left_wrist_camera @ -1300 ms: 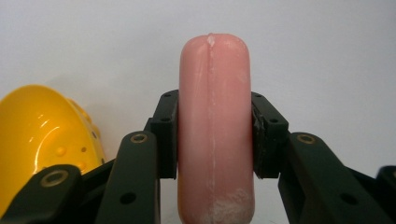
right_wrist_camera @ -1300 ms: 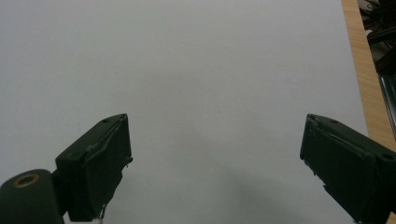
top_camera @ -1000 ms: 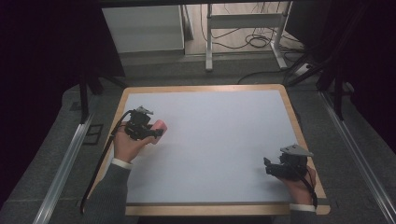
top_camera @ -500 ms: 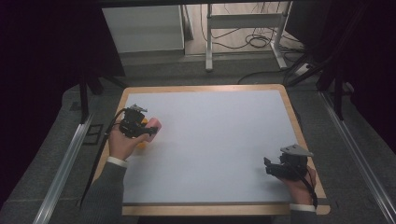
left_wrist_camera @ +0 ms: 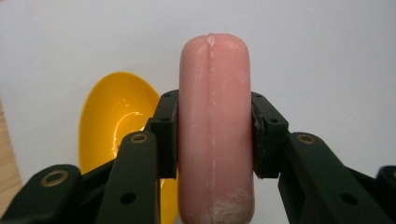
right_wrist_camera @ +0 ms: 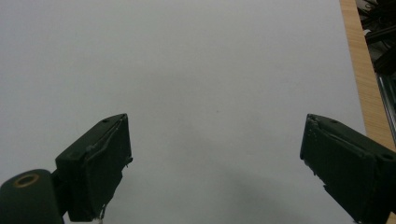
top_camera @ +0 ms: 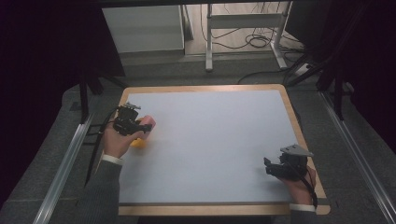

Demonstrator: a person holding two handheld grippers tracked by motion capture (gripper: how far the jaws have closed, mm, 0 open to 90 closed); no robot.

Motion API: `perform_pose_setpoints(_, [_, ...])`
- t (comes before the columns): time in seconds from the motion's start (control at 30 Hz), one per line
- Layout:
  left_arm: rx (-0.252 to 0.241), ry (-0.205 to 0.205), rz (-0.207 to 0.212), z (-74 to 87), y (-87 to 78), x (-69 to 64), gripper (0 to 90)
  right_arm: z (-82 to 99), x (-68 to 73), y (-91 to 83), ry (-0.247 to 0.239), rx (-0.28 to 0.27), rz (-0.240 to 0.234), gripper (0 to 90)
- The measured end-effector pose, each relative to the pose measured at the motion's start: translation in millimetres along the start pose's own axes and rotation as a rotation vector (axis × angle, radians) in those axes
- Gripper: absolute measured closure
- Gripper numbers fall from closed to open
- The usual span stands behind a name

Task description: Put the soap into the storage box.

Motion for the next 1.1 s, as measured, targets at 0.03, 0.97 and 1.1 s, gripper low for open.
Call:
perform_pose_setpoints(0.03, [-0.004,-0.006,0.001,0.3,0.0,1.0,60.2,0.0,0.1,-0.1,0.0,-0.001,-0.002,8.6])
perform_pose_setpoints(0.97, [0.034,-0.087,-0.034,8.3,16.4,31.4,60.2,0.3,-0.1,0.1,-0.001,0.003,0.002,8.6])
perform_pose_setpoints(1.1, [0.04,-0.094,-0.046,10.1,20.0,32.8,60.2,0.5,-0.2,0.9,-0.001,0.005,0.002,8.6])
Point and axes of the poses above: each handheld gripper's, and its own axes: y roughly forward along the jaws, z roughly out of its underside, x roughly to its left, the point moved 3 cm from there along y, roughly forward along the jaws, and after that the axes turned 14 degrees about x, right-handed, at the moved point
